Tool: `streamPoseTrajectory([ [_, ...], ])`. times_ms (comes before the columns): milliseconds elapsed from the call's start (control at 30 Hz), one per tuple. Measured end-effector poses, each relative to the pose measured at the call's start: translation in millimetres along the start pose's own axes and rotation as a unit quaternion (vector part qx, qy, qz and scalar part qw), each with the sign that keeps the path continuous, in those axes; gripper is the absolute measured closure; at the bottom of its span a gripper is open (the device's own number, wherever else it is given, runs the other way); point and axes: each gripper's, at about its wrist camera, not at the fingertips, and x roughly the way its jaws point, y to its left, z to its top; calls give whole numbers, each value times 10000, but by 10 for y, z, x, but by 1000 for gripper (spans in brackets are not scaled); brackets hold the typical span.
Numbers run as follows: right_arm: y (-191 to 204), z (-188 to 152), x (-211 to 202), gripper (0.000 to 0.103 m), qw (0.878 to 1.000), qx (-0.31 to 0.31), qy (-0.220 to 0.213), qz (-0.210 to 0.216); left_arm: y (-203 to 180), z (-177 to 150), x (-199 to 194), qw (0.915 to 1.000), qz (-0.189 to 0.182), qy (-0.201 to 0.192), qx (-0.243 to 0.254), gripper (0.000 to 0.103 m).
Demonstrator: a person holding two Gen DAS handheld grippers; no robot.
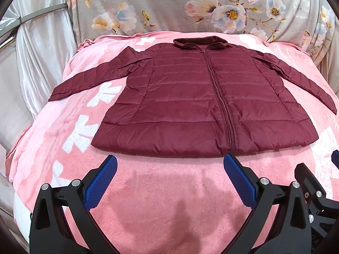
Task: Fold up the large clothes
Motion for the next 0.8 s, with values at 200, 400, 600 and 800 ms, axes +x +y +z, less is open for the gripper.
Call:
streamPoseTrajectory([
  [200, 4, -9, 6, 6, 10000, -5, -4, 0, -3, -3, 0, 10000, 3, -1, -5, 5],
  [400, 8, -15, 12, 6, 10000, -17, -12, -16, -4, -2, 0, 10000, 5, -2, -4, 5],
  [600, 17, -28, 20, 6, 10000, -22, -14, -20, -8, -10, 0, 10000, 11, -5, -5, 5],
  [800, 21, -35, 29, 6, 10000, -27, -15, -19, -2, -17, 2, 10000, 8, 6, -3, 5],
])
